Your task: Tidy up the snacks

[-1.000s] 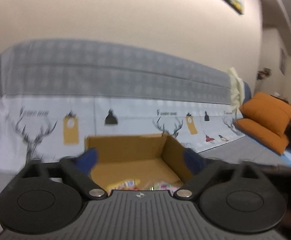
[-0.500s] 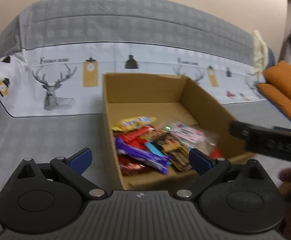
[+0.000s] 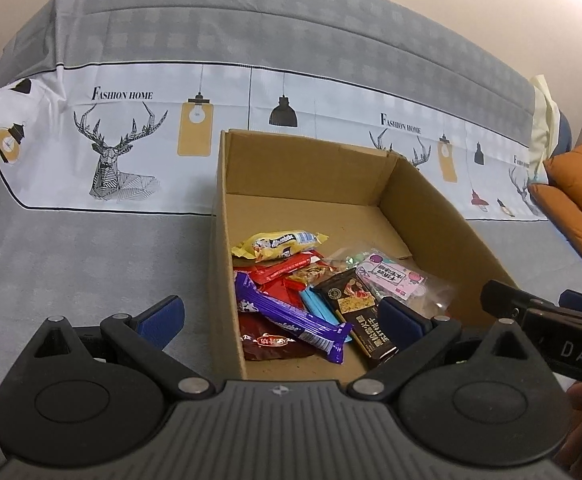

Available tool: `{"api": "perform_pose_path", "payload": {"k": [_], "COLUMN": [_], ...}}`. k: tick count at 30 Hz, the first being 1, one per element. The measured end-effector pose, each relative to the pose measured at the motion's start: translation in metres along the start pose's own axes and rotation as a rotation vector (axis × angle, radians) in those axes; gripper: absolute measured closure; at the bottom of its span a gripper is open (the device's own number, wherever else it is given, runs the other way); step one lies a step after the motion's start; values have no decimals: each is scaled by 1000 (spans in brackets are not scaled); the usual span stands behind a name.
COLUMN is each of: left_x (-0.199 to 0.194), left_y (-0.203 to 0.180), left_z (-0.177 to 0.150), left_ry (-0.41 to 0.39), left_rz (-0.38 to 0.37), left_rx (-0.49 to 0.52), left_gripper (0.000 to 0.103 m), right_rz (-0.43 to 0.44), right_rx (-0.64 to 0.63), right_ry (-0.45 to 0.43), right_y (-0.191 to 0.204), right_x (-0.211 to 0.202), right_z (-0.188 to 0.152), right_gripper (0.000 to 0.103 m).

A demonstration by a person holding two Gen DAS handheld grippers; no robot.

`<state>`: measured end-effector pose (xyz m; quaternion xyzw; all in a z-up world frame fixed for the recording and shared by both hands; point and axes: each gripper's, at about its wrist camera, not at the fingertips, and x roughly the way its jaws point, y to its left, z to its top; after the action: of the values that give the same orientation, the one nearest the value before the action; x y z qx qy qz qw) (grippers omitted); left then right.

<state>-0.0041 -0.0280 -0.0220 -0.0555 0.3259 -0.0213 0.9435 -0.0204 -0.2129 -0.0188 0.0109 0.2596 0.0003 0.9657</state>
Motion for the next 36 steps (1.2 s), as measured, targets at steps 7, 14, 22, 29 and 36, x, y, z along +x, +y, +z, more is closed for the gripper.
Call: {"api": "perform_pose_path", "payload": {"k": [7,14,22,29,36], "left_x": [2,4,5,5,5], "left_y": [-1,0,0,1,1], "left_z": [-2,-2,-3,-3,-3], "left_ry": [6,16,22,25,26], "left_rz": [0,-1,0,0,0], "left_rx": [11,6,4,3,2], "left_gripper": [0,0,0,0,0], "right_rz": [-3,-4,-8,-8,-8], "right_rx": [25,19,22,22,25], "right_ry": [7,10,15,16,17], "right_y": [-4,-1,-3,-3,-3], "right_x": [3,5,6,6,6], "right_z": [1,1,1,1,1], "right_gripper": [0,0,0,0,0]}}
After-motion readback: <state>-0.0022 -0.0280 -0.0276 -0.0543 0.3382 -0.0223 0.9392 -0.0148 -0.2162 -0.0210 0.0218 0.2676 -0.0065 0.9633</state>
